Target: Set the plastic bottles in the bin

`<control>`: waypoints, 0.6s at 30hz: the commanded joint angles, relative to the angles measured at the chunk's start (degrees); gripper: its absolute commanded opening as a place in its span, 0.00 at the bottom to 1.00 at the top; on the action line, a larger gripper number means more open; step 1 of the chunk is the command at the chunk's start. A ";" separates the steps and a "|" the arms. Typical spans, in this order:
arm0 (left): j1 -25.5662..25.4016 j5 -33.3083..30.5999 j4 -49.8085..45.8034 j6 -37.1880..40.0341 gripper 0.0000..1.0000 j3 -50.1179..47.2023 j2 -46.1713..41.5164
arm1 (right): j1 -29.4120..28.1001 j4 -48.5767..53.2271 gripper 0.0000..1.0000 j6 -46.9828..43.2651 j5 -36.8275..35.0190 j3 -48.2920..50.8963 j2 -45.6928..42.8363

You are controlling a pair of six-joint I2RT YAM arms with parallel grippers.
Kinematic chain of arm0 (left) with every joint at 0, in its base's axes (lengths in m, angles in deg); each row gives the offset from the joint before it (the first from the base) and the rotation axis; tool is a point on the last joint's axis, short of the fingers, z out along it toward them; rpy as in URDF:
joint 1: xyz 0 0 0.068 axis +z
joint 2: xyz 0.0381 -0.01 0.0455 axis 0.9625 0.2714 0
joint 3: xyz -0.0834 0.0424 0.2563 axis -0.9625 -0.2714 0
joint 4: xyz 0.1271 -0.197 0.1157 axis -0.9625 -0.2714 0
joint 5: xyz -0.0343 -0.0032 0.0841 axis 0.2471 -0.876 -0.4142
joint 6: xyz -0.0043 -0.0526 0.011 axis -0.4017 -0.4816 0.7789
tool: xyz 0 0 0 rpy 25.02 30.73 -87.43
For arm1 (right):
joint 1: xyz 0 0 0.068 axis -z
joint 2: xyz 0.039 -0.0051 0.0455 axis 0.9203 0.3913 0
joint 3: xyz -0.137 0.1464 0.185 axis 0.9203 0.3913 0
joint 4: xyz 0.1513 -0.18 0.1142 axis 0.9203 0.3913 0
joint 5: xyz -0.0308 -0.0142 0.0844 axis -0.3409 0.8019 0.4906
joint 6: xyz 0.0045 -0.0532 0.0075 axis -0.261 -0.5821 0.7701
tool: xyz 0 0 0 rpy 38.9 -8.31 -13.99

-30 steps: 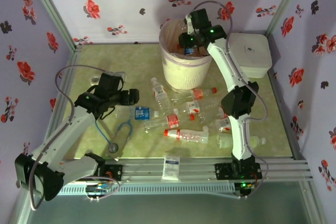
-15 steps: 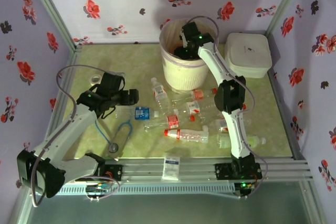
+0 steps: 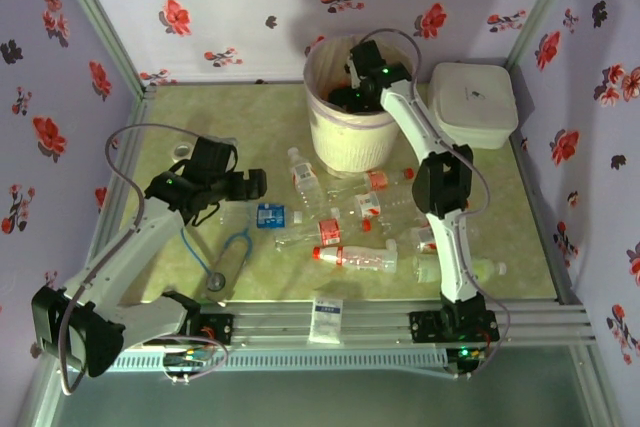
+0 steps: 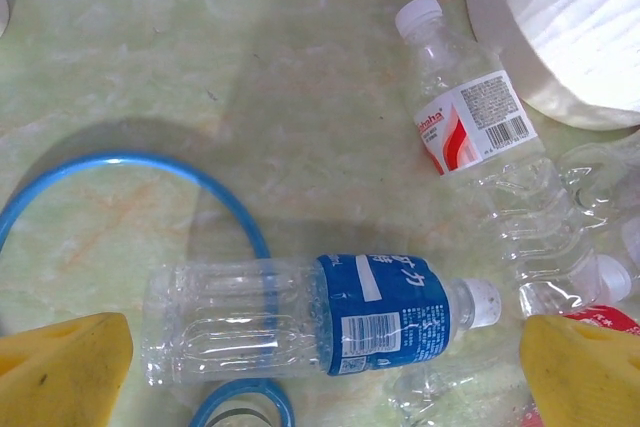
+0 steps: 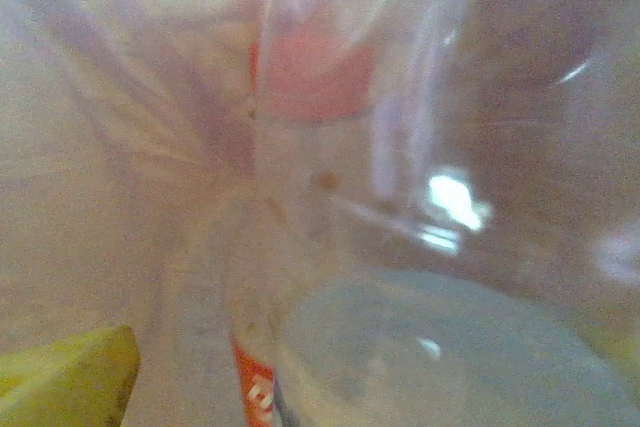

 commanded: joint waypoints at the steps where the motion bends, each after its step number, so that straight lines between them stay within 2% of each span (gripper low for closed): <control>1: -0.36 -0.37 -0.17 -3.10 1.00 1.94 0.53 | 0.13 -4.76 0.99 -1.20 1.32 2.05 -9.85; 4: -0.34 -0.37 0.58 -5.87 1.00 1.87 0.70 | 0.13 -7.14 0.99 -1.36 2.07 5.44 -15.45; 10: -0.34 -0.43 4.54 -16.34 1.00 0.10 -0.31 | 0.31 -13.43 0.99 -2.35 9.63 15.42 -25.45; 15: -1.45 -0.40 11.42 -35.20 1.00 -6.44 -4.13 | 0.48 -19.26 0.99 -0.28 6.50 24.84 -34.13; 18: -3.65 -1.85 19.36 -55.06 0.97 -15.28 -8.53 | 0.77 -26.37 0.99 2.34 3.62 34.33 -39.90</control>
